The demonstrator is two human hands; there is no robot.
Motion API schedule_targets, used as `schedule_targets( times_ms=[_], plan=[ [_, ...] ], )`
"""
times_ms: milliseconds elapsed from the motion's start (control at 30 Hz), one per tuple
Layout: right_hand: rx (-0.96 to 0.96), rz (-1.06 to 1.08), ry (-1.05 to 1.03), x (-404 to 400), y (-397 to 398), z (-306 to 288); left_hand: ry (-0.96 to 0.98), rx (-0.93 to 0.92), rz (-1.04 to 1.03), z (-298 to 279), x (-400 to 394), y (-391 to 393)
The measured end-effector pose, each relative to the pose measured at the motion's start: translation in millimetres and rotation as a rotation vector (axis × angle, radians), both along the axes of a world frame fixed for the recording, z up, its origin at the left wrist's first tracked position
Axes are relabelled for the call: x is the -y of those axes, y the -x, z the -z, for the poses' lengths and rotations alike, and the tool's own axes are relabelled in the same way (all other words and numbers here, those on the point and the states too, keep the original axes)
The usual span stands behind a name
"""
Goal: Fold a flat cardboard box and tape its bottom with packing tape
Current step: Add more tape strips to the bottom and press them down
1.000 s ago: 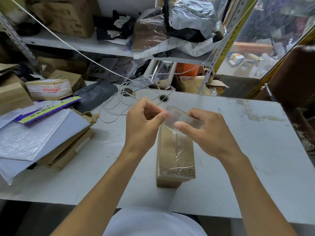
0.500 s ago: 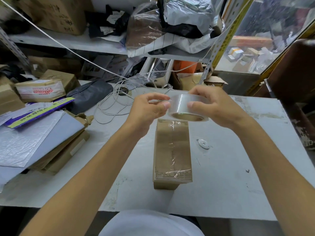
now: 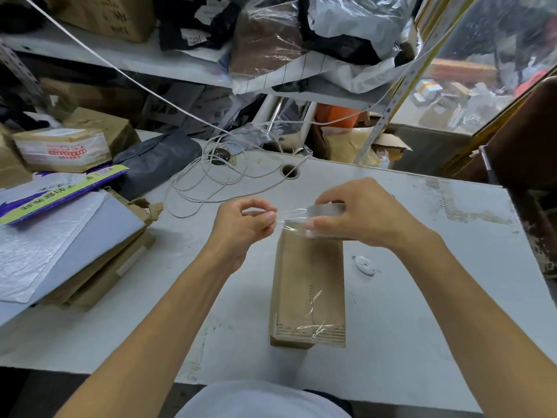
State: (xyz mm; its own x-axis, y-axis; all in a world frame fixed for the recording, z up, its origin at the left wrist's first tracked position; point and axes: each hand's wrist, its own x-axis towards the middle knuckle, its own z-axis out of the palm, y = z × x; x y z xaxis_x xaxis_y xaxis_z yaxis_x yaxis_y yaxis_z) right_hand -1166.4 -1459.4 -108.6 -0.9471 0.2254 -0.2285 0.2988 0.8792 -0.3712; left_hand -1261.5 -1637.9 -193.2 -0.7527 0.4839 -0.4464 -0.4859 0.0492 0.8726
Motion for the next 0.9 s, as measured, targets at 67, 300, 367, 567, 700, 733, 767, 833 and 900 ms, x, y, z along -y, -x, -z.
schedule_targets(
  times_ms=[67, 300, 367, 567, 700, 733, 767, 833, 900],
  plan=[
    [0.021, 0.005, 0.089, -5, -4, 2, -0.015, 0.011, 0.001, 3, 1, 4],
    [-0.023, -0.067, 0.145, -18, -23, 5, -0.076, 0.118, 0.048, 20, 6, 8],
    [-0.090, -0.092, 0.124, -17, -22, 7, -0.074, 0.151, 0.034, 26, 5, 5],
    [-0.202, -0.116, 0.170, -11, -14, 16, -0.156, 0.324, -0.021, 49, 4, 3],
    [-0.265, -0.027, 0.250, -11, -17, 29, -0.190, 0.440, -0.003, 63, -5, -3],
    [-0.271, 0.010, 0.286, -11, -20, 35, -0.189, 0.454, 0.002, 67, -6, -5],
    [-0.273, 0.046, 0.336, -11, -24, 42, -0.182, 0.456, 0.008, 71, -7, -6],
    [-0.283, 0.104, 0.486, -10, -31, 58, -0.177, 0.451, 0.014, 79, -8, -9],
    [-0.316, 0.159, 0.678, -6, -36, 73, -0.176, 0.427, 0.002, 84, -9, -11]
  ],
)
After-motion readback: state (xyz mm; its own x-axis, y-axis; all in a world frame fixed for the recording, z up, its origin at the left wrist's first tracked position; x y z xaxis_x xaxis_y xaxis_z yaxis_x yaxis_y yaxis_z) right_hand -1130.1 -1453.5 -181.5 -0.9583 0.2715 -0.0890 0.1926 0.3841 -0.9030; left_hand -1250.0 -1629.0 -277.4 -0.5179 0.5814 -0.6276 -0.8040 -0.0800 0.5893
